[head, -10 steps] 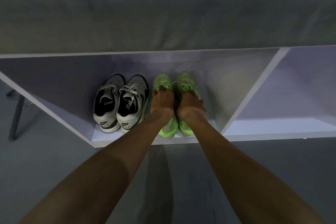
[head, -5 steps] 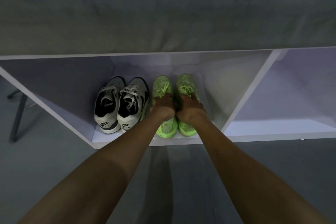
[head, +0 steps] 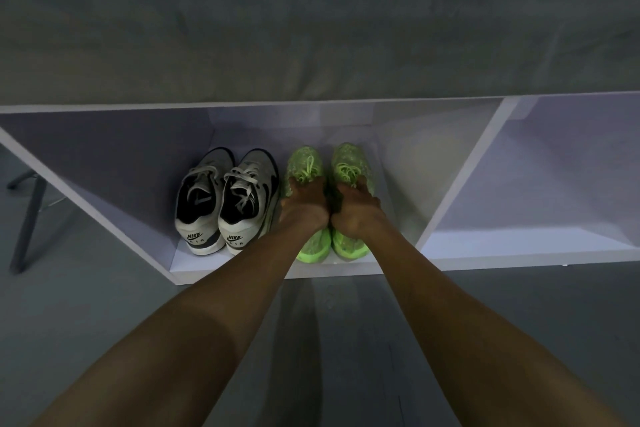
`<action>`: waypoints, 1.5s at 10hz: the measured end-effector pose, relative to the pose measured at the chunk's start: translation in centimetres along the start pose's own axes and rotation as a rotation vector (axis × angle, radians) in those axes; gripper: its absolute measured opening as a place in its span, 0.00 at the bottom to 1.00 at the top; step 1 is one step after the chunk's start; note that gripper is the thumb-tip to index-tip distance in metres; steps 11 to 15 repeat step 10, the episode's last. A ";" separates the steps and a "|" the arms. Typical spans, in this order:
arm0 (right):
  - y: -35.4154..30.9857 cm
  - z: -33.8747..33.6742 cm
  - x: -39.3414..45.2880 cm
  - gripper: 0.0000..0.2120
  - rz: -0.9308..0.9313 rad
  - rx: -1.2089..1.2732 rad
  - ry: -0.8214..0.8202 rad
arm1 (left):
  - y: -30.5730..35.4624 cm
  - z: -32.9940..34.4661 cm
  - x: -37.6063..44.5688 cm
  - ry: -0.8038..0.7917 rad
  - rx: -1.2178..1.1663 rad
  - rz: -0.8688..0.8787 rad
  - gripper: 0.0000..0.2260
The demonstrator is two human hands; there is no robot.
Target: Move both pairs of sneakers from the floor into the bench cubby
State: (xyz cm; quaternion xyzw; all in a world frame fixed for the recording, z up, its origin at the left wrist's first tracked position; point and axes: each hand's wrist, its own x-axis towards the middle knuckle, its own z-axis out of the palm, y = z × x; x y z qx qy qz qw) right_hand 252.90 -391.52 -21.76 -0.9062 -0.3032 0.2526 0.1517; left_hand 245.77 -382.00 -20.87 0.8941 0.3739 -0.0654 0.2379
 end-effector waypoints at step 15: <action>-18.4 -29.1 -28.1 0.14 -0.317 -0.184 -0.061 | 5.5 -35.5 -24.6 -0.202 0.059 0.297 0.16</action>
